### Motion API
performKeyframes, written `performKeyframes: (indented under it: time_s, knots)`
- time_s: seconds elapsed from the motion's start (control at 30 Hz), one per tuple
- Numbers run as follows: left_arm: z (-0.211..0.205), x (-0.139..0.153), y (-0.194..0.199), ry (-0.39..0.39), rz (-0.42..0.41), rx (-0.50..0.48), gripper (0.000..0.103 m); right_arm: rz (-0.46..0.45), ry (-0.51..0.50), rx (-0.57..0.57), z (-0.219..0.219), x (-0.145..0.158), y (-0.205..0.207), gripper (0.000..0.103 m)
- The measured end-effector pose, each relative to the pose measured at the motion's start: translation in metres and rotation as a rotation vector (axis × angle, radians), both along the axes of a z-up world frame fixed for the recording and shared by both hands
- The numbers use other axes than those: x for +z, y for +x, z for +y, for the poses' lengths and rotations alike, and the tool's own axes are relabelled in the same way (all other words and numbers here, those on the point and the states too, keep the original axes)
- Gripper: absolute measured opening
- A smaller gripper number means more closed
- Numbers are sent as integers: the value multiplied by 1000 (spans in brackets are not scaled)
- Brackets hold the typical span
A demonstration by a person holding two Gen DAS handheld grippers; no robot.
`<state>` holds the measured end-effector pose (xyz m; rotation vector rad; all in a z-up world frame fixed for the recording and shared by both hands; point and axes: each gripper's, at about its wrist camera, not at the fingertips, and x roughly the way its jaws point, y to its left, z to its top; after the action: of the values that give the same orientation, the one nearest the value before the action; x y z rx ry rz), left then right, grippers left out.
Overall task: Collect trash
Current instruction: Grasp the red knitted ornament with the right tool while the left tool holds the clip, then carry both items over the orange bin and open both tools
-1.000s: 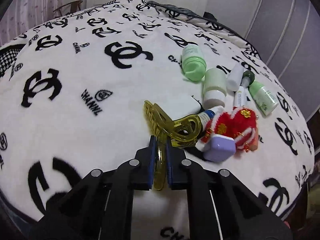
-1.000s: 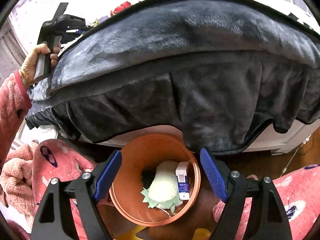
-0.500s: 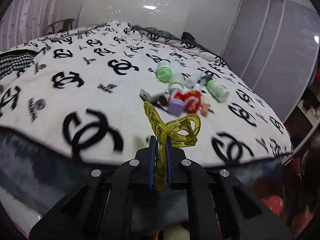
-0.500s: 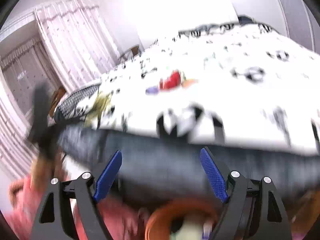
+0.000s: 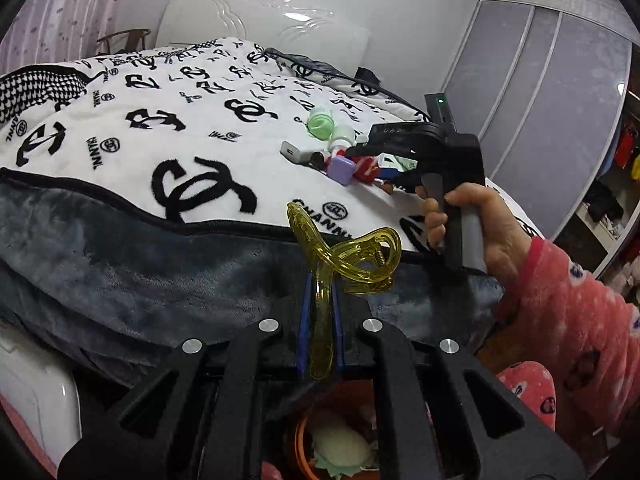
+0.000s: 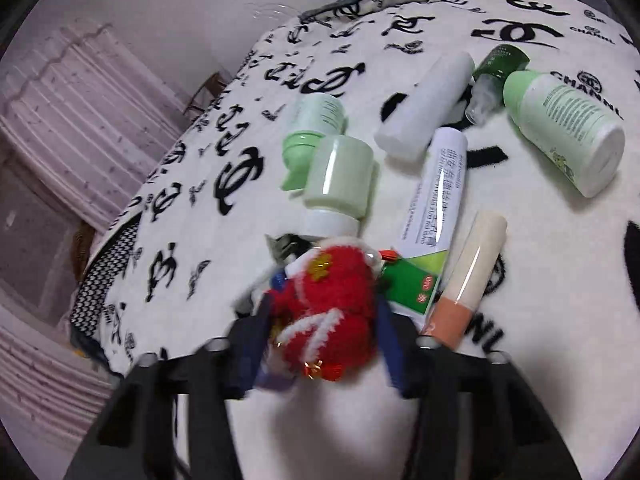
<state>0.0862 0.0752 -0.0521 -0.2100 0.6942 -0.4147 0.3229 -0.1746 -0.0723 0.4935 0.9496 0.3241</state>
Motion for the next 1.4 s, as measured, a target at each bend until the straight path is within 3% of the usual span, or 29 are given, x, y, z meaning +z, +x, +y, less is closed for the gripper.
performKeyframes:
  time_s: [0.07, 0.33, 0.5, 0.67, 0.8, 0.93, 1.1, 1.2, 1.23, 1.27, 1.33, 1.4]
  knots:
    - [2, 0, 0, -15, 3, -3, 9, -13, 18, 8, -1, 5, -7, 25]
    - [-6, 6, -8, -19, -4, -15, 9, -160, -29, 14, -24, 58, -54, 23]
    - [-21, 15, -26, 9, -22, -66, 9, -251, -28, 94, -41, 87, -124, 23]
    - [-42, 5, -50, 35, 25, -169, 9, -302, -65, 163, -54, 83, -208, 23]
    - [-66, -32, -65, 103, 116, -252, 9, -241, -85, 201, -62, 43, -270, 23]
    - [-94, -88, -67, 136, 271, -319, 9, -115, -124, 221, -62, -15, -296, 23]
    - [-120, -159, -48, 199, 483, -334, 9, 101, -173, 226, -55, -108, -293, 23]
    - [-137, -203, -29, 276, 605, -308, 9, 218, -212, 237, -48, -159, -278, 24]
    - [-142, -218, -24, 322, 646, -293, 9, 244, -234, 230, -47, -170, -275, 32]
    - [-143, -230, -20, 354, 683, -270, 9, 269, -243, 198, -49, -181, -271, 47]
    - [-141, -246, -16, 375, 758, -245, 11, 279, -235, 156, -55, -189, -268, 61]
    - [-138, -247, -16, 364, 764, -237, 36, 280, -220, 133, -60, -192, -267, 61]
